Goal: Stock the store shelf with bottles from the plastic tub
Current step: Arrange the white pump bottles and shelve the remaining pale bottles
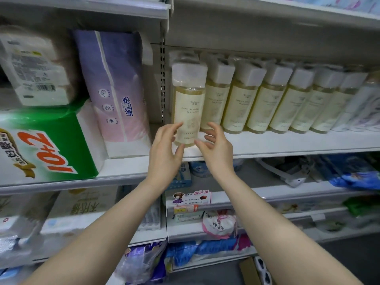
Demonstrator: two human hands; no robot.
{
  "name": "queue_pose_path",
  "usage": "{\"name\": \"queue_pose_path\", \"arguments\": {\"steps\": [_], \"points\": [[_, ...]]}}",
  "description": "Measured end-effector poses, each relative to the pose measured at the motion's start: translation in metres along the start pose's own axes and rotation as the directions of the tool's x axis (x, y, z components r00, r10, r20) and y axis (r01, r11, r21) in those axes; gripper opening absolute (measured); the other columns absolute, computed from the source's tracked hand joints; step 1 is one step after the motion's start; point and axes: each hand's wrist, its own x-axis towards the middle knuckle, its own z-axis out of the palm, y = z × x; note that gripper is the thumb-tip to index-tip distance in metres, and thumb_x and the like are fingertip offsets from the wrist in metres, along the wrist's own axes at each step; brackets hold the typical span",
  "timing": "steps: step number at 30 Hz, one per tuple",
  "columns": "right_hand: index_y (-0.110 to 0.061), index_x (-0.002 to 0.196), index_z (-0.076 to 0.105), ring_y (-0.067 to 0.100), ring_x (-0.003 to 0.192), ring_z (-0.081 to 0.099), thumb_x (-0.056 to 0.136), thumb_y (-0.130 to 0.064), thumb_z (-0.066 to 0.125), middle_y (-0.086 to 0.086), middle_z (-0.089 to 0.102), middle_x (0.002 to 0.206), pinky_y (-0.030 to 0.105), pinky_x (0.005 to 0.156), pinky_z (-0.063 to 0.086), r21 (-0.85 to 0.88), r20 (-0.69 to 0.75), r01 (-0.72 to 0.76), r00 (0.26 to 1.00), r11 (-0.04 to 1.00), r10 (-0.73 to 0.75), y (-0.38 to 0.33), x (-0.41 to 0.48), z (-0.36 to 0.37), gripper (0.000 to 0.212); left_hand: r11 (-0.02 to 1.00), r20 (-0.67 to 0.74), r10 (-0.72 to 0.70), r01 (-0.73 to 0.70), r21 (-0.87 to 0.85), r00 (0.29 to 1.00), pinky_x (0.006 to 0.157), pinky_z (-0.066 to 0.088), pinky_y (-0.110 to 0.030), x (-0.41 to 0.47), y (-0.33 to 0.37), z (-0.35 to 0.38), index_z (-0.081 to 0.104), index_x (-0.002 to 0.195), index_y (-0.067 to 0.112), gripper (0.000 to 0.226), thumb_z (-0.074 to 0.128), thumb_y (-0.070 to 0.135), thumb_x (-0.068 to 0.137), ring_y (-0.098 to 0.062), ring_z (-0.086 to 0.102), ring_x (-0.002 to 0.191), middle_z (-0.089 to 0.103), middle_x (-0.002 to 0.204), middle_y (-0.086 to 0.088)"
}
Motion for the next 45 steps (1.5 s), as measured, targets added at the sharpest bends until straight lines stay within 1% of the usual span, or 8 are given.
{"name": "queue_pose_path", "arguments": {"steps": [12,16,22,26,31,35,39,45], "points": [[-0.017,0.131,0.056,0.006,0.104,0.063,0.094,-0.007,0.063,0.001,0.064,0.116,0.016,0.089,0.051,0.012,-0.187,0.040,0.982,0.999,-0.037,0.043,-0.045,-0.088,0.039,0.997,0.184,0.058,-0.048,-0.055,0.981,0.098,0.049,-0.029,-0.043,0.056,0.067,0.057,0.131,0.021,0.046,0.063,0.003,0.089,-0.005,0.056,0.112,0.057,0.121,0.007],[-0.016,0.132,0.055,0.009,0.106,0.064,0.093,-0.006,0.064,0.001,0.064,0.121,0.023,0.091,0.054,-0.031,-0.193,0.050,0.980,0.998,-0.055,0.071,-0.057,-0.141,0.041,0.992,0.208,0.095,-0.075,-0.098,0.974,0.094,0.051,-0.031,-0.057,0.088,0.118,0.059,0.130,0.018,0.045,0.064,0.005,0.087,-0.010,0.061,0.106,0.060,0.119,0.004],[-0.021,0.132,0.055,0.008,0.108,0.063,0.095,-0.012,0.064,-0.006,0.063,0.122,0.024,0.092,0.053,-0.096,-0.149,0.003,0.989,0.995,-0.017,0.127,-0.077,-0.238,0.039,0.997,0.255,0.024,-0.003,-0.081,0.967,0.089,0.044,-0.009,-0.093,0.142,0.212,0.060,0.129,0.018,0.045,0.065,0.004,0.086,-0.005,0.061,0.099,0.063,0.119,0.002],[-0.021,0.130,0.057,0.005,0.105,0.063,0.095,-0.012,0.063,-0.007,0.064,0.121,0.021,0.090,0.052,-0.122,-0.133,-0.021,0.991,0.992,0.004,0.170,-0.088,-0.295,0.037,0.997,0.283,-0.004,0.025,-0.070,0.959,0.089,0.043,-0.008,-0.123,0.169,0.267,0.060,0.128,0.017,0.042,0.065,0.007,0.088,-0.006,0.061,0.101,0.064,0.118,0.002],[-0.021,0.127,0.059,0.009,0.106,0.063,0.093,-0.009,0.064,-0.005,0.065,0.123,0.028,0.092,0.054,-0.161,-0.112,-0.089,0.991,0.983,0.072,0.223,-0.113,-0.343,0.036,0.989,0.329,-0.085,0.121,-0.090,0.941,0.088,0.052,-0.025,-0.167,0.189,0.317,0.062,0.124,0.019,0.042,0.065,0.004,0.085,-0.005,0.062,0.095,0.065,0.113,0.003],[-0.020,0.125,0.061,0.012,0.106,0.064,0.092,-0.009,0.066,-0.001,0.067,0.118,0.034,0.092,0.055,-0.202,-0.100,-0.119,0.990,0.972,0.101,0.258,-0.129,-0.370,0.035,0.987,0.387,-0.110,0.145,-0.062,0.915,0.085,0.042,-0.004,-0.195,0.196,0.347,0.065,0.121,0.014,0.039,0.068,0.003,0.084,0.000,0.060,0.092,0.067,0.109,0.000],[-0.017,0.124,0.063,0.013,0.103,0.066,0.091,-0.006,0.066,-0.001,0.068,0.117,0.033,0.089,0.057,-0.189,-0.127,-0.179,0.979,0.966,0.156,0.287,-0.146,-0.378,0.035,0.980,0.479,-0.140,0.190,-0.057,0.867,0.090,0.053,-0.026,-0.212,0.191,0.373,0.063,0.124,0.016,0.040,0.068,0.005,0.086,-0.013,0.064,0.096,0.066,0.111,-0.001],[-0.013,0.122,0.064,0.016,0.100,0.067,0.091,-0.007,0.067,0.001,0.070,0.112,0.032,0.086,0.055,-0.233,-0.173,-0.320,0.943,0.918,0.284,0.340,-0.168,-0.381,0.032,0.955,0.596,-0.211,0.294,-0.045,0.775,0.088,0.056,-0.037,-0.240,0.158,0.418,0.062,0.125,0.013,0.039,0.064,0.000,0.088,-0.016,0.064,0.098,0.062,0.107,0.001]]}}
